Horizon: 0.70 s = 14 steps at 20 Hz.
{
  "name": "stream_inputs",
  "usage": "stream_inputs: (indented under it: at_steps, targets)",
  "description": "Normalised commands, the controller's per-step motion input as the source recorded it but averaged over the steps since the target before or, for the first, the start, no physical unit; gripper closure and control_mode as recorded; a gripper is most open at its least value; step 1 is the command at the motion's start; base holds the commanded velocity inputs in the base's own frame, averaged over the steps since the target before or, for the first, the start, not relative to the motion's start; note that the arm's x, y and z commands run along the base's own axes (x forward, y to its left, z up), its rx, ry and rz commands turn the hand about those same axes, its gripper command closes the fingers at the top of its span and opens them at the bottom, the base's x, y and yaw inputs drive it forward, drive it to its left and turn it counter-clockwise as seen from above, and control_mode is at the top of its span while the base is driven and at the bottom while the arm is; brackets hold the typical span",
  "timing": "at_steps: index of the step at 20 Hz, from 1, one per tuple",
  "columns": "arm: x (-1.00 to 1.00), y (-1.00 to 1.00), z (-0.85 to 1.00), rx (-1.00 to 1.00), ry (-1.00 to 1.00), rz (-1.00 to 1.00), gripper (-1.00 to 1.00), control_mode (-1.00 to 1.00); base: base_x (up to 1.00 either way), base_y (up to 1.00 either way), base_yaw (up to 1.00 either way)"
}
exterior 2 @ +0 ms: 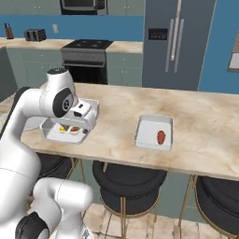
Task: Place one cooked food and one vegetable from the large plate to each tupperware container.
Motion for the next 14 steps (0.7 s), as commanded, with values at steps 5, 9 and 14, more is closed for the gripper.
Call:
stream_inputs:
  at_steps: [5,9,14]
  targets:
    - [0.0,0.0,0.0,0.0,0.0,0.0,-1.0,1.0,0.0,1.0,0.11]
    - [0.0,0.0,0.0,0.0,0.0,0.0,-1.0,1.0,0.05,1.0,0.09]
    - [0.0,0.0,0.0,0.0,0.0,0.0,-1.0,1.0,0.31,0.99,0.03]
